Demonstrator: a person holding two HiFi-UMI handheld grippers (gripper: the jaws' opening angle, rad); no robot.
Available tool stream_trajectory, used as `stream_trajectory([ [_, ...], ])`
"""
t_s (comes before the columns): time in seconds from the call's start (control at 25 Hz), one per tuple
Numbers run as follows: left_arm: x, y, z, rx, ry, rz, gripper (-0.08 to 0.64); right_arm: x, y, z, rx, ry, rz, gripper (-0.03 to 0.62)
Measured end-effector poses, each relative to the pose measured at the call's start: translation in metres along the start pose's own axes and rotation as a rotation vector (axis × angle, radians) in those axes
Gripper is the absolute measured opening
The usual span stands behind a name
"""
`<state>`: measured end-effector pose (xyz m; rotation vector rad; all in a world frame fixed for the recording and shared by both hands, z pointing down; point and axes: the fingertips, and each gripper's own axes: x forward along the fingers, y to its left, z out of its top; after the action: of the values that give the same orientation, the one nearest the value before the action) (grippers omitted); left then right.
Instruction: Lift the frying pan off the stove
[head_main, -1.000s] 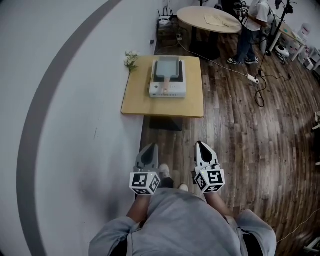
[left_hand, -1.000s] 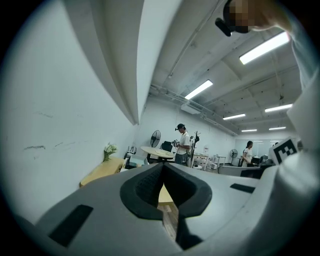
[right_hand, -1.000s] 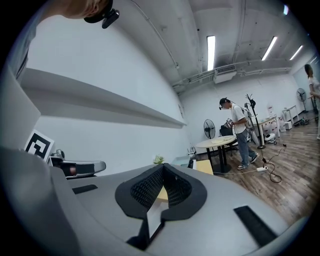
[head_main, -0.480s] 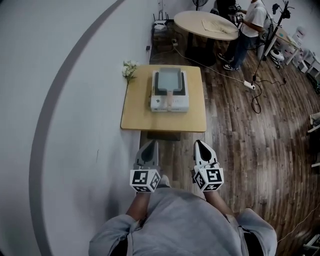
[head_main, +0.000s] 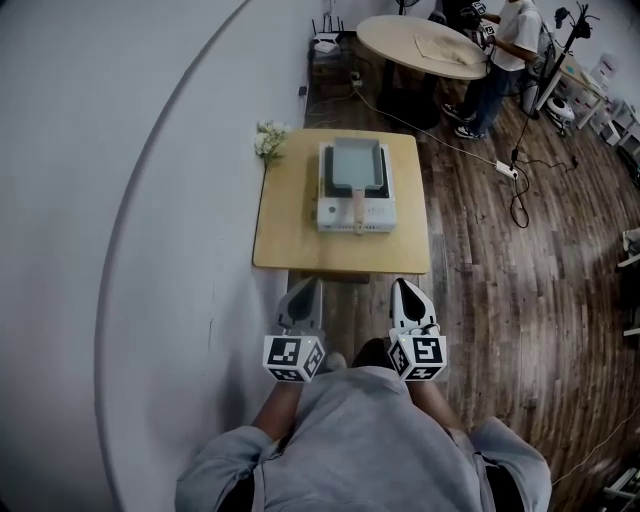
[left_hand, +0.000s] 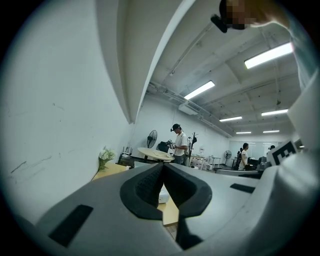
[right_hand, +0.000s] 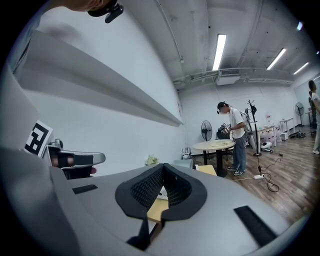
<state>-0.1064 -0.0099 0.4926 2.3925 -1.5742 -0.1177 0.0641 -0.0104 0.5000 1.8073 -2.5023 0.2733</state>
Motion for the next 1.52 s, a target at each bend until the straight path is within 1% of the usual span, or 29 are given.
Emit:
stream_trajectory([
  [0.16,0.015,0.013,0.003,-0.006,0.012,-0.004,0.002,0.016,-0.003,0.006,0.006,-0.005,-0.013,-0.001],
  [0.36,0.041,0.023,0.006,-0.012,0.017,-0.009,0.002,0.035,-0.011,0.007,-0.029,-0.003,-0.028,-0.001],
  [0.56,0.078,0.032,0.002,-0.022,0.027,-0.030,0.003,0.072,-0.025,-0.002,-0.011,0.020,-0.022,-0.002],
  [0.68,0.099,0.033,0.006,-0.029,0.036,-0.043,0.003,0.092,-0.034,0.006,-0.009,0.018,-0.011,0.000],
  [0.84,0.131,0.044,0.010,-0.026,0.044,-0.042,0.003,0.125,-0.047,0.016,-0.006,-0.007,-0.008,0.000],
  [0.92,0.146,0.048,0.011,-0.025,0.048,-0.043,0.003,0.142,-0.054,0.017,0.002,-0.002,0.001,-0.001],
  [1.12,0.177,0.058,0.011,-0.044,0.072,-0.031,0.003,0.175,-0.065,0.017,0.013,0.047,0.031,-0.002],
  [1.28,0.195,0.068,0.003,-0.063,0.095,-0.015,0.003,0.199,-0.075,0.006,0.030,0.109,0.051,0.000],
  [1.44,0.211,0.076,-0.001,-0.100,0.114,-0.012,0.004,0.220,-0.081,-0.003,0.071,0.166,0.086,0.000],
  [1.52,0.218,0.081,-0.005,-0.136,0.123,-0.008,0.005,0.228,-0.081,-0.009,0.100,0.199,0.109,0.002],
])
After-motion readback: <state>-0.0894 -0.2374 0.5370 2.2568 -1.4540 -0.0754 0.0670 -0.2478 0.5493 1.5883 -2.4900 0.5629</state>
